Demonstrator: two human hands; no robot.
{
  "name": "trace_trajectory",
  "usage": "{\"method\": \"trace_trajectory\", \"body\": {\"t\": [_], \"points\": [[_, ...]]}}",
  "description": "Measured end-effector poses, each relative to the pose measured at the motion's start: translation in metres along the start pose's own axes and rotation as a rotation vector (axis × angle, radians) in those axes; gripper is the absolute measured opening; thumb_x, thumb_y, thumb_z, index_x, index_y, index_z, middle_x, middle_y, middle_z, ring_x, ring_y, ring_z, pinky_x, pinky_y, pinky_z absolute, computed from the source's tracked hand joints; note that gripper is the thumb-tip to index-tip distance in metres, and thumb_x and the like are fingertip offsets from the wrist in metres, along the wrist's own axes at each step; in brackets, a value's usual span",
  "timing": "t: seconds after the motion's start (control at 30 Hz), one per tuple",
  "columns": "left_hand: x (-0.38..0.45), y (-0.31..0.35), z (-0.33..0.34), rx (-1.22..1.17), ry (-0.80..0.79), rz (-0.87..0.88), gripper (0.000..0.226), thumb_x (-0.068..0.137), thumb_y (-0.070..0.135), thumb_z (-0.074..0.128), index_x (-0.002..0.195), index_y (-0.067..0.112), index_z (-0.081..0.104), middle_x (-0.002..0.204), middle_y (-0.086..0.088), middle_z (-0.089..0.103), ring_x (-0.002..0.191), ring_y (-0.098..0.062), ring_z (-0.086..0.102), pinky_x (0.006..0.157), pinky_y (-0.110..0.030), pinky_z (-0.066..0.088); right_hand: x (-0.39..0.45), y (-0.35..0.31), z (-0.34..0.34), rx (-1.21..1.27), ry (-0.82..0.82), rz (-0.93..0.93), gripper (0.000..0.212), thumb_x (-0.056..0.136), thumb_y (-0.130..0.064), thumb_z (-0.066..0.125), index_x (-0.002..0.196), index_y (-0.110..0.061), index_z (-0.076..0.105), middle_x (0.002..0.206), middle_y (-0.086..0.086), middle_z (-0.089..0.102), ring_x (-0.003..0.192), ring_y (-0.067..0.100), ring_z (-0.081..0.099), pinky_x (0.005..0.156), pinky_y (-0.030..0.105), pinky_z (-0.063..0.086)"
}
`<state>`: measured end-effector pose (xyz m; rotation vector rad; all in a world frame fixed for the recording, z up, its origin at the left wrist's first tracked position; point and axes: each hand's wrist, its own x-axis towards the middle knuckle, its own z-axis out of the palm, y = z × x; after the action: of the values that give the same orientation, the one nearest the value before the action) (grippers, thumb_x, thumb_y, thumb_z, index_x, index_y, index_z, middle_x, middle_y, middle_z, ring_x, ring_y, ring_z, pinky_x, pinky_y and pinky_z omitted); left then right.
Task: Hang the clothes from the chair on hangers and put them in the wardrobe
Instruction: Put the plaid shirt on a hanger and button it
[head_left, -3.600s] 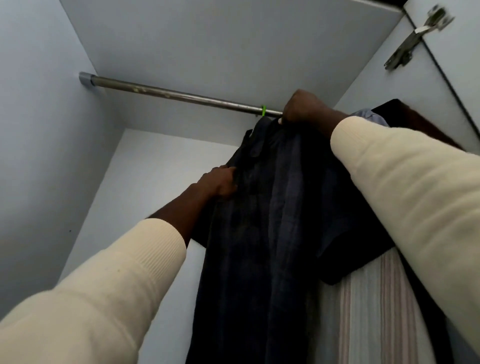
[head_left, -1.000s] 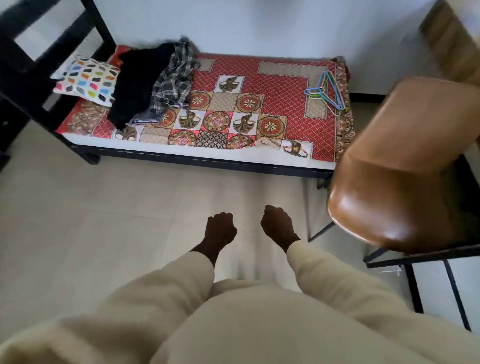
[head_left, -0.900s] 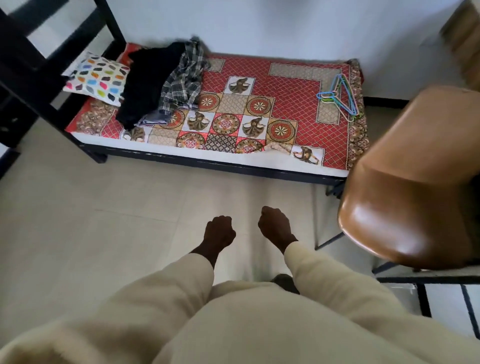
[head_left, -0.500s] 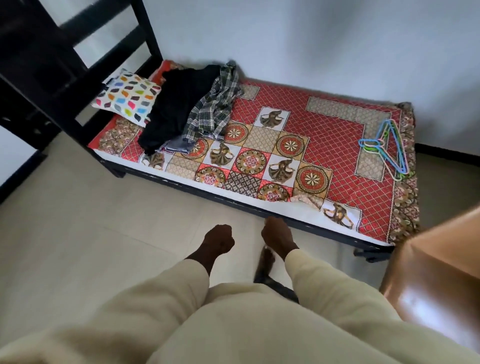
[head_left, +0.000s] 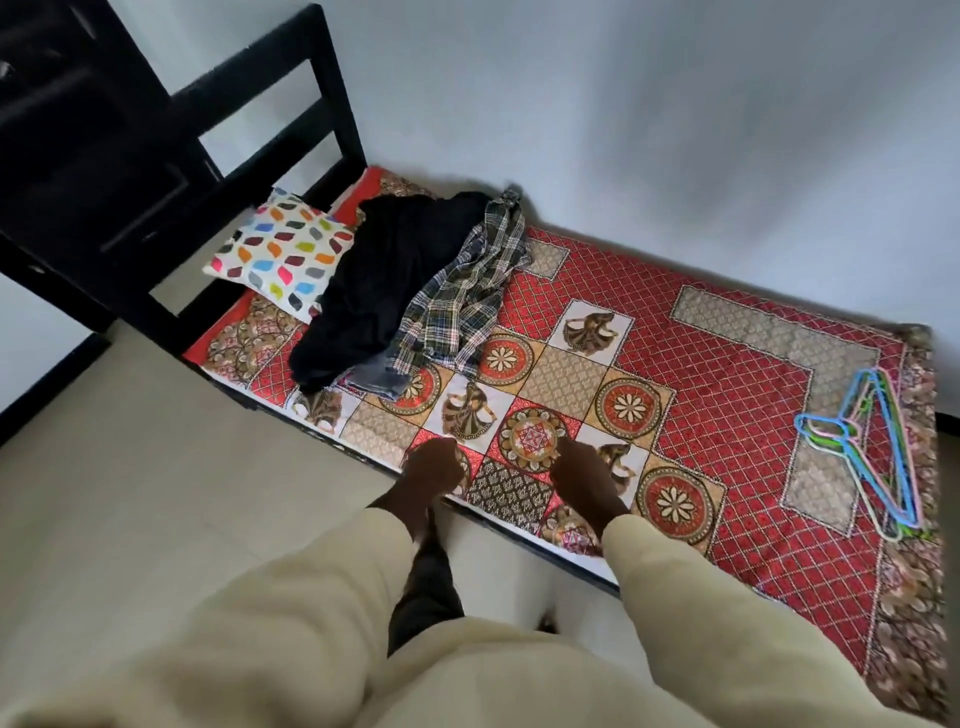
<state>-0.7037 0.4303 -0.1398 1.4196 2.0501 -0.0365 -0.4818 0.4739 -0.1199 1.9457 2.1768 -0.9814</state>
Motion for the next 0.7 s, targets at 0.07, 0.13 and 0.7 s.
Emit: {"method": "trace_trajectory", "body": {"t": [0.07, 0.13, 0.7], "points": [[0.043, -0.002, -0.026, 0.051, -0.026, 0.005, 0.034, 0.088, 0.015, 0.054, 0.121, 0.006, 0.058, 0.130, -0.012, 0.058, 0.122, -0.030, 0.053, 0.099, -0.037, 0.045, 0.039, -0.011, -0.009, 0.024, 0.009, 0.035, 0.036, 0.089, -0.006, 0.046, 0.124, -0.006, 0.056, 0.116, 0.017, 0.066, 0.099, 0.033, 0.065, 0.071, 0.035, 0.052], [0.092, -0.009, -0.051, 0.047, -0.043, 0.021, 0.036, 0.087, 0.013, 0.055, 0.123, 0.008, 0.058, 0.131, -0.012, 0.058, 0.122, -0.030, 0.054, 0.098, -0.038, 0.045, 0.081, -0.029, -0.015, 0.049, 0.020, 0.065, 0.039, 0.089, -0.006, 0.046, 0.128, -0.006, 0.053, 0.119, 0.017, 0.065, 0.102, 0.033, 0.064, 0.077, 0.037, 0.054], [0.488, -0.065, -0.144, -0.353, -0.247, -0.204, 0.057, 0.092, 0.028, 0.066, 0.140, 0.006, 0.047, 0.142, -0.014, 0.051, 0.125, -0.031, 0.052, 0.101, -0.037, 0.046, 0.407, -0.191, 0.004, 0.196, -0.085, 0.300, 0.047, 0.094, -0.009, 0.050, 0.141, -0.005, 0.043, 0.139, 0.016, 0.053, 0.121, 0.032, 0.054, 0.093, 0.037, 0.047]]}}
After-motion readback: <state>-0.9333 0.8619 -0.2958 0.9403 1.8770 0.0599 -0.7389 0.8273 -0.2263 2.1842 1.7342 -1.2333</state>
